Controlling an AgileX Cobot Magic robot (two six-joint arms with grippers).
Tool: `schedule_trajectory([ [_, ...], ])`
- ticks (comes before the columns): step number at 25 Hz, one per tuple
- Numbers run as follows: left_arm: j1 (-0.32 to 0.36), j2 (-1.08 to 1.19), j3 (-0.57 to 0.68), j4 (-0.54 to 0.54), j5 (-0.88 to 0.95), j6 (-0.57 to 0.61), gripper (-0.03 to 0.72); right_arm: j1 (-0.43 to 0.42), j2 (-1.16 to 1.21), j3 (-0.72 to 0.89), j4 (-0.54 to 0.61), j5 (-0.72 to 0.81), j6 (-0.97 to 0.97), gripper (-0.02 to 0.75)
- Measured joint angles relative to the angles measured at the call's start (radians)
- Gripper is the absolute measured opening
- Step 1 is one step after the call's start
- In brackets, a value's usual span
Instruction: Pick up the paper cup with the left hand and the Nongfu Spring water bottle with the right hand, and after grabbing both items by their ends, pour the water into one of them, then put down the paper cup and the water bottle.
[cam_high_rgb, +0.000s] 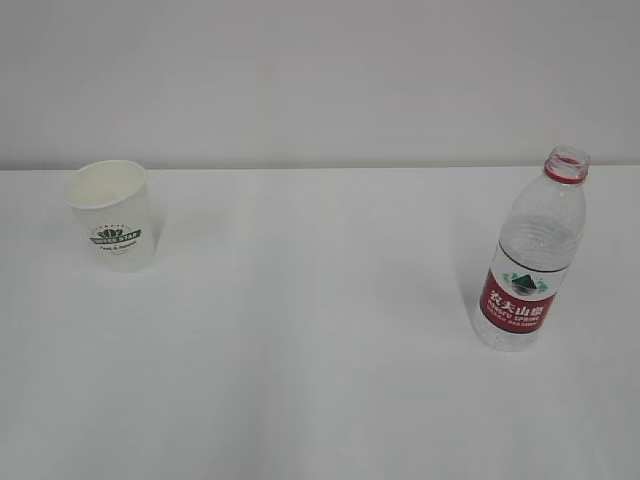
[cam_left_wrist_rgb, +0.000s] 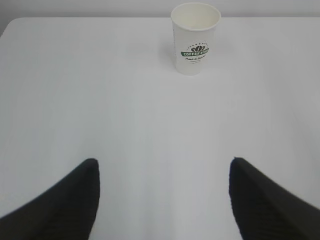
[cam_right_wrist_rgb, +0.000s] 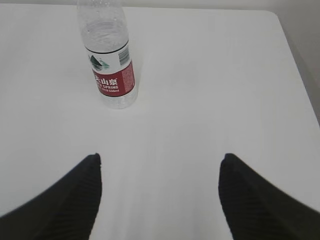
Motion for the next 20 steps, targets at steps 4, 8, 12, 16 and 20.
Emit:
schedule_trajectory([
  [4, 0.000, 0.000, 0.000, 0.000, 0.000, 0.000, 0.587, 0.000, 0.000, 0.000, 0.000, 0.000, 0.000, 0.549],
  [8, 0.000, 0.000, 0.000, 0.000, 0.000, 0.000, 0.585, 0.000, 0.000, 0.000, 0.000, 0.000, 0.000, 0.549],
  [12, 0.000, 0.000, 0.000, 0.000, 0.000, 0.000, 0.583, 0.000, 0.000, 0.000, 0.000, 0.000, 0.000, 0.549],
  [16, 0.000, 0.000, 0.000, 0.012, 0.000, 0.000, 0.583, 0.000, 0.000, 0.000, 0.000, 0.000, 0.000, 0.549],
  [20, 0.000, 0.000, -0.004, 0.056, -0.008, 0.000, 0.580, 0.000, 0.000, 0.000, 0.000, 0.000, 0.000, 0.549],
])
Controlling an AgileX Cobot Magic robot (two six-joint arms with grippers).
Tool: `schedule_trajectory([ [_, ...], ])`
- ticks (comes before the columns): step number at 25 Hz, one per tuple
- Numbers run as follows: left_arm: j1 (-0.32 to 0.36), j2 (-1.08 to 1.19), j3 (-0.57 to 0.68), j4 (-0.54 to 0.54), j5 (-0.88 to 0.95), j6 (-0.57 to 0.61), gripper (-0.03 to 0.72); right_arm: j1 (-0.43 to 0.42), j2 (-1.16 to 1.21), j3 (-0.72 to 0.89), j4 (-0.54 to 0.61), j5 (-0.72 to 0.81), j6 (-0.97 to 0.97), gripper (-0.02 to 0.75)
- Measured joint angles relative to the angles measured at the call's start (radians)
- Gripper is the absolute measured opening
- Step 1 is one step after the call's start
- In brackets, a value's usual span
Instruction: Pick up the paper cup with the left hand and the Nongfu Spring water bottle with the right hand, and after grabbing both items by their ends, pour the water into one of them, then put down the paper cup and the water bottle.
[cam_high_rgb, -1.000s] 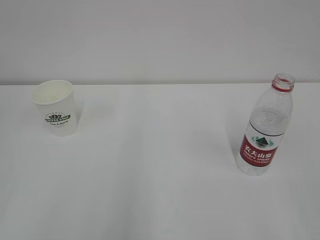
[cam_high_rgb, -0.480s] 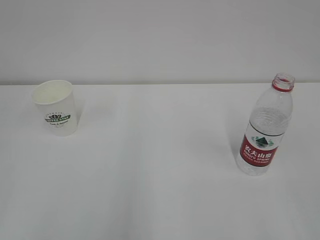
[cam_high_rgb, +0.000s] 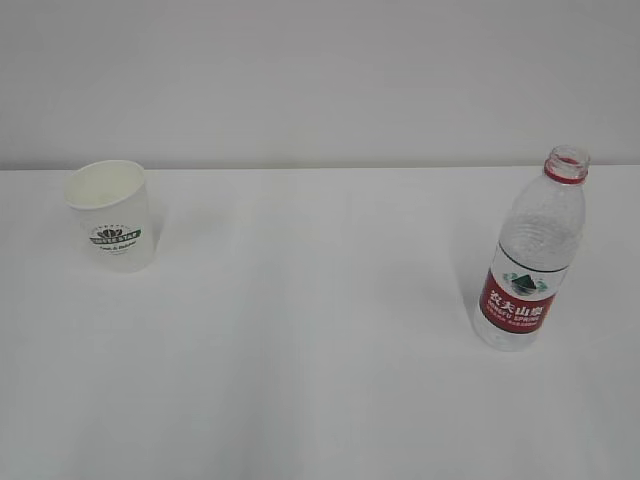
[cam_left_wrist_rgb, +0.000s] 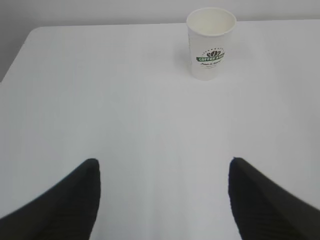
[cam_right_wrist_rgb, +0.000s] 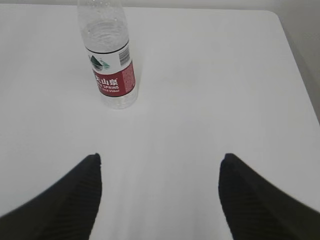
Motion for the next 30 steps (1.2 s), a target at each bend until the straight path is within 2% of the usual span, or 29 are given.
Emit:
schedule_trajectory([
  [12, 0.000, 0.089, -0.004, -0.009, -0.034, 0.000, 0.580, 0.000, 0.000, -0.033, 0.017, -0.101, 0.000, 0.549],
  [30, 0.000, 0.264, -0.019, -0.048, -0.419, 0.000, 0.579, 0.000, 0.209, -0.033, 0.095, -0.366, -0.068, 0.549],
])
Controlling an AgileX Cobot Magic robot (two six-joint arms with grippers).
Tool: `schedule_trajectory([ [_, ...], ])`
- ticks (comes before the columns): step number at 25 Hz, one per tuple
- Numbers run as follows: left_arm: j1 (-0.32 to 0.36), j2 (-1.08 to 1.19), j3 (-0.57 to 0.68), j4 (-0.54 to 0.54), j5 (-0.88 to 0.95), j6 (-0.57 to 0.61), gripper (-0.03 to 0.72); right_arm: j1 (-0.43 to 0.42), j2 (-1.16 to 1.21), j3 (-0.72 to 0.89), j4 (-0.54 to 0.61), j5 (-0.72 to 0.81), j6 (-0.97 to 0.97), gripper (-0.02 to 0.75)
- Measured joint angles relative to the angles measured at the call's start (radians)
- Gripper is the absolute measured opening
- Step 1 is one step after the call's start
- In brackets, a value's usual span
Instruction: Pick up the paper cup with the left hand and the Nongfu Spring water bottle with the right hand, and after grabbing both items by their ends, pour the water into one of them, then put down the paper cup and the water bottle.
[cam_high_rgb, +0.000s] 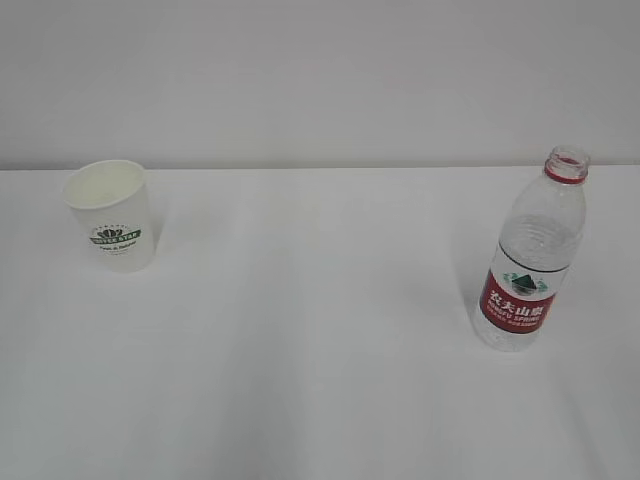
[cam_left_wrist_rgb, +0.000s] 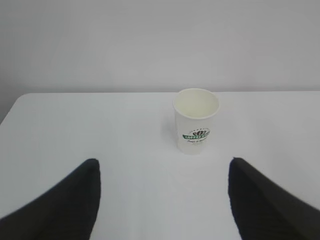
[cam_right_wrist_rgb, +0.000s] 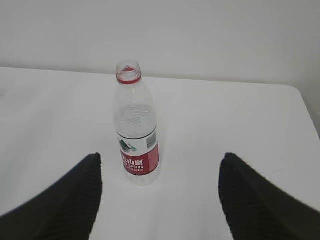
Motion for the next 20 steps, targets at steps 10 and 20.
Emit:
schedule_trajectory([
  [10, 0.000, 0.149, 0.000, -0.001, -0.154, 0.000, 0.579, 0.000, 0.108, 0.000, 0.001, -0.116, -0.064, 0.549],
  [20, 0.000, 0.294, 0.000, 0.003, -0.318, 0.000, 0.579, 0.000, 0.210, 0.000, 0.006, -0.195, -0.149, 0.549],
])
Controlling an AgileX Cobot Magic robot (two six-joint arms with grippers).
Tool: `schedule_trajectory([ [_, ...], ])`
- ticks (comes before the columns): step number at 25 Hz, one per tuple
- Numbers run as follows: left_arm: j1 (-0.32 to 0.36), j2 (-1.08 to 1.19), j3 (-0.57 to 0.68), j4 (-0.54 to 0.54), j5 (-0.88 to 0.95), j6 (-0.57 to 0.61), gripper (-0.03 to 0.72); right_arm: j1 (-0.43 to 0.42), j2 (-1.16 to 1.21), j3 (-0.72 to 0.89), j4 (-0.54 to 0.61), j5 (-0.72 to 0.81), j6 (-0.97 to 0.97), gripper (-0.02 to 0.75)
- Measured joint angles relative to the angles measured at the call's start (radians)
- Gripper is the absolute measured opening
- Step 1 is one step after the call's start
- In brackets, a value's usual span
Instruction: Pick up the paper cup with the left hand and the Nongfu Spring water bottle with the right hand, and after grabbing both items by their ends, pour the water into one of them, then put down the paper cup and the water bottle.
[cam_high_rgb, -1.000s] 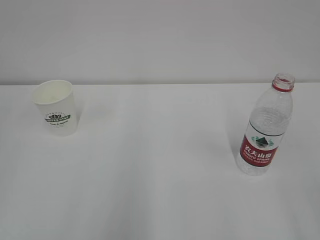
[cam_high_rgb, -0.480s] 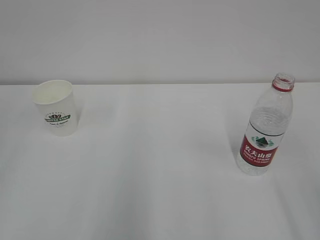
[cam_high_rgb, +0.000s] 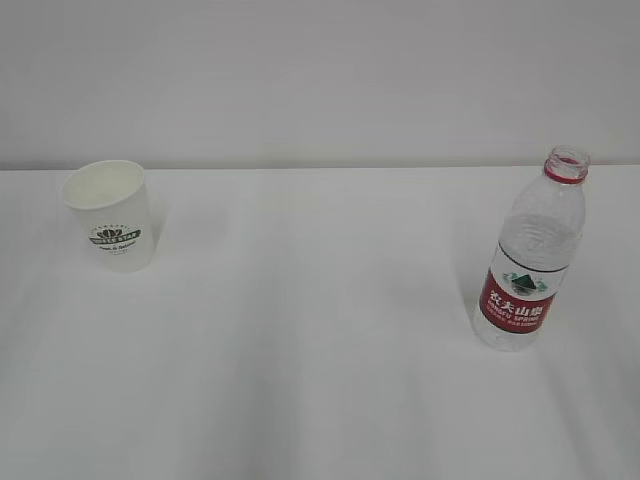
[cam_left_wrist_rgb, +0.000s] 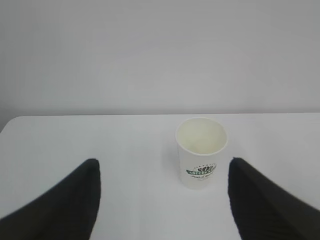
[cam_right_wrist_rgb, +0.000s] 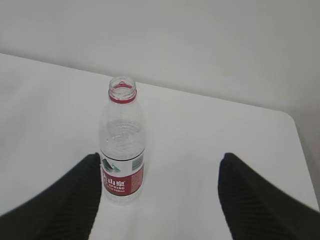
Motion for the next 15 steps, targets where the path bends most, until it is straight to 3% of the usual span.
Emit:
schedule_trajectory([
  [8, 0.000, 0.064, 0.000, -0.005, -0.066, 0.000, 0.579, 0.002, 0.019, 0.000, 0.024, -0.031, -0.018, 0.549],
  [15, 0.000, 0.089, 0.000, -0.026, -0.080, 0.000, 0.579, 0.003, 0.019, 0.002, 0.221, -0.040, -0.143, 0.549],
])
